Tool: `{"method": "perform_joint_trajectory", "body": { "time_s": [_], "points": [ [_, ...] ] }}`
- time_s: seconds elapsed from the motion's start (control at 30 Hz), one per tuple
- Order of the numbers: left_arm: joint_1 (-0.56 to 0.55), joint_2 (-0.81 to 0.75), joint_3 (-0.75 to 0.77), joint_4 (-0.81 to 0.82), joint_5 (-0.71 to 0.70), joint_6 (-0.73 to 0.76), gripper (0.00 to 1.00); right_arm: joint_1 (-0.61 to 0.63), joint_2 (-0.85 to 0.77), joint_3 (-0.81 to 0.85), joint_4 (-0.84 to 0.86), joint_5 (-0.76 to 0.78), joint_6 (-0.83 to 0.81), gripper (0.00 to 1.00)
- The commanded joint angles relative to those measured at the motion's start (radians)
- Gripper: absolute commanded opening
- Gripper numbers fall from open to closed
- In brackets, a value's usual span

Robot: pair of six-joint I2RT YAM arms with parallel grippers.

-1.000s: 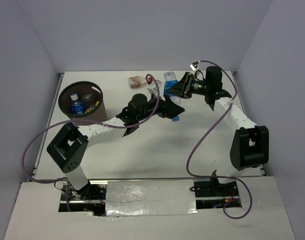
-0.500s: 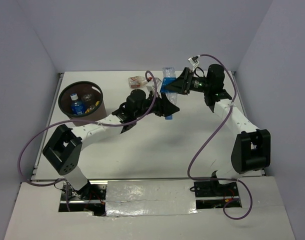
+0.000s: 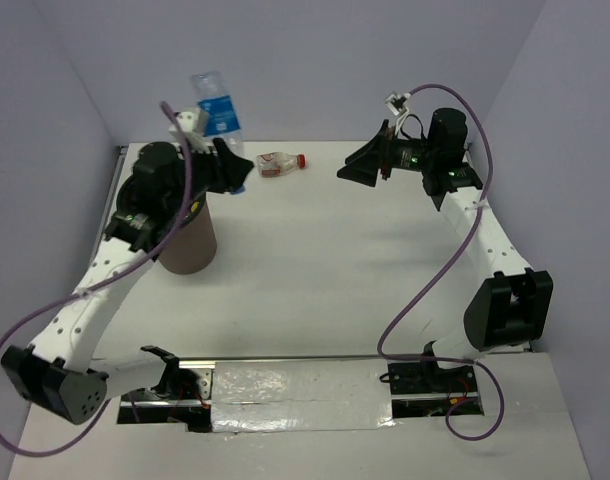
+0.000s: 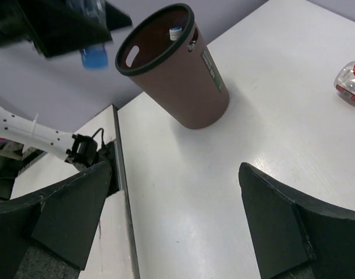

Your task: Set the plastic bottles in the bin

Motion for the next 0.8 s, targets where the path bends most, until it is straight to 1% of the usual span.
{"method": "perform_joint_trajectory", "body": {
  "time_s": [0.0, 0.07, 0.1, 0.13, 0.27, 0.3, 0.37, 0.47, 0.5, 0.6, 0.7, 0.77],
  "points": [
    [0.098, -0.075, 0.046, -0.209, -0.110, 0.128, 0.32, -0.005, -0.051, -0.005, -0.048, -0.035, -0.090, 0.97],
    [0.168, -0.091, 0.034, -0.281, -0.125, 0.165, 0.33, -0.005, -0.050, -0.013, -0.061, -0.029, -0.108, 0.97],
    [0.190, -0.091, 0.027, -0.298, -0.181, 0.173, 0.34, -0.003, -0.048, -0.019, -0.064, -0.030, -0.110, 0.97],
    [0.238, -0.089, 0.016, -0.310, -0.190, 0.177, 0.34, -0.005, -0.045, -0.021, -0.070, -0.030, -0.115, 0.97],
    [0.357, -0.085, -0.068, -0.278, -0.174, 0.180, 0.35, -0.005, -0.010, 0.004, -0.151, -0.034, -0.196, 0.99],
    [0.372, -0.082, -0.079, -0.269, -0.169, 0.179, 0.41, -0.003, -0.001, 0.015, -0.209, -0.026, -0.222, 0.99],
    [0.415, -0.073, -0.096, -0.260, -0.155, 0.180, 0.48, -0.001, 0.024, 0.042, -0.293, -0.014, -0.294, 0.99],
    [0.432, -0.057, -0.095, -0.267, -0.161, 0.185, 0.58, 0.000, 0.051, 0.071, -0.363, 0.026, -0.389, 1.00],
    [0.434, -0.048, -0.095, -0.275, -0.167, 0.185, 0.68, 0.002, 0.056, 0.078, -0.395, 0.037, -0.409, 1.00],
    [0.434, -0.039, -0.087, -0.296, -0.181, 0.183, 0.82, 0.014, 0.079, 0.094, -0.429, 0.069, -0.457, 1.00],
    [0.435, -0.046, -0.061, -0.315, -0.175, 0.179, 0.91, 0.035, 0.102, 0.114, -0.443, 0.115, -0.484, 1.00],
    [0.434, -0.063, -0.041, -0.324, -0.146, 0.170, 1.00, 0.069, 0.126, 0.140, -0.450, 0.204, -0.489, 1.00]
  ]
}}
